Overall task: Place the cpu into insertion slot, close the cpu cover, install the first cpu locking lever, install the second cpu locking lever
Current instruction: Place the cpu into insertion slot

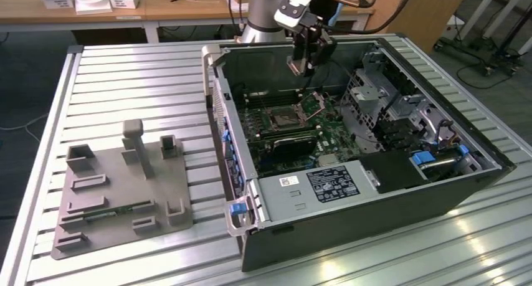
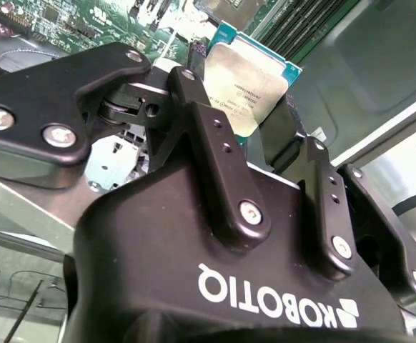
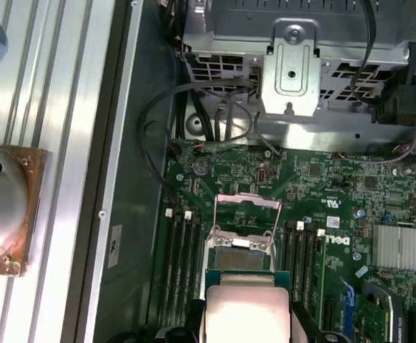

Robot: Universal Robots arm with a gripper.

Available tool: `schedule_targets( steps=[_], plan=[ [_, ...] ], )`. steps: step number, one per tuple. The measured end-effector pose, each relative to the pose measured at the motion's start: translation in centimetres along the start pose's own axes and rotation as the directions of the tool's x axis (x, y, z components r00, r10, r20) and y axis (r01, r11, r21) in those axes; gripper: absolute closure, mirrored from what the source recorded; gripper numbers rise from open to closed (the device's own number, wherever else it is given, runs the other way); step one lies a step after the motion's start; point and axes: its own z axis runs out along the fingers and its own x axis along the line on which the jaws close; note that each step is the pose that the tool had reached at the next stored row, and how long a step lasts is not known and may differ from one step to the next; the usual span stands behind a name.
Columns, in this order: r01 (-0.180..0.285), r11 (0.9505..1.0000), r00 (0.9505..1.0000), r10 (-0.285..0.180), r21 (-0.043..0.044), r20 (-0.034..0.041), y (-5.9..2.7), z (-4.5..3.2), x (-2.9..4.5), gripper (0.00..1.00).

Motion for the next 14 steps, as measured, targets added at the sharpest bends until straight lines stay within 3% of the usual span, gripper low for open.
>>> schedule_targets(
  steps=[14],
  plan=[
    [-0.007, 1.0000, 1.0000, 0.007, 0.0061, 0.0000, -0.05, 0.28, -0.34, 0.46]
  ],
)
